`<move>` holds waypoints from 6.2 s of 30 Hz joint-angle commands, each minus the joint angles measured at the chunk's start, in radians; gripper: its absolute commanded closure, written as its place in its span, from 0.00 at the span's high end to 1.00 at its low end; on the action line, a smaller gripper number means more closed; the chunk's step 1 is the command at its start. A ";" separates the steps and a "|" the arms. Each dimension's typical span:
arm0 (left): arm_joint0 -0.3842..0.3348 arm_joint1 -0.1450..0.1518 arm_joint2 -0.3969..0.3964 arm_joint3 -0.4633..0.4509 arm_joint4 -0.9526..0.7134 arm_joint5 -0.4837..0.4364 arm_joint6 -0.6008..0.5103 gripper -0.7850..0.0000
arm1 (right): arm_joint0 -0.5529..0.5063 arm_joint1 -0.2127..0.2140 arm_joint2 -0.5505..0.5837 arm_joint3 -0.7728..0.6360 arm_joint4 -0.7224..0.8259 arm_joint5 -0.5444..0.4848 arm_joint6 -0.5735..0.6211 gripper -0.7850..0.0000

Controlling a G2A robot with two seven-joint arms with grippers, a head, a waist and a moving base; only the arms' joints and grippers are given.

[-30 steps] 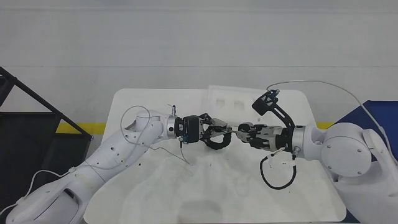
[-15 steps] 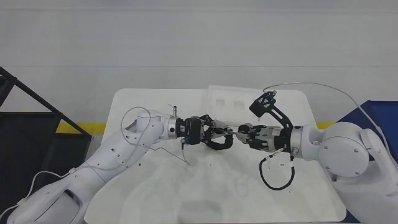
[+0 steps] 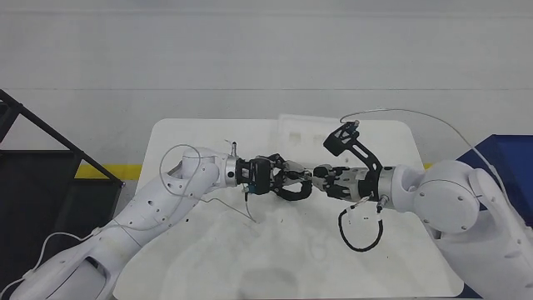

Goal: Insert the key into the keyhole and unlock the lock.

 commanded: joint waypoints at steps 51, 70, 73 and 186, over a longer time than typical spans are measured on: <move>0.007 -0.013 -0.064 0.103 -0.095 -0.270 -0.011 0.00 | -0.010 0.019 0.080 0.048 -0.048 -0.366 -0.108 1.00; 0.153 0.136 -0.237 -0.039 -0.340 -0.436 -0.031 0.00 | -0.091 0.046 0.029 0.224 -0.324 -0.590 0.002 1.00; 0.165 0.160 -0.245 -0.047 -0.358 -0.436 -0.031 0.00 | -0.067 0.044 0.003 0.294 -0.323 -0.605 0.008 1.00; 0.111 0.190 -0.165 -0.018 -0.447 -0.429 -0.025 0.00 | 0.407 -0.082 -0.320 0.914 -0.117 -0.756 -0.076 0.00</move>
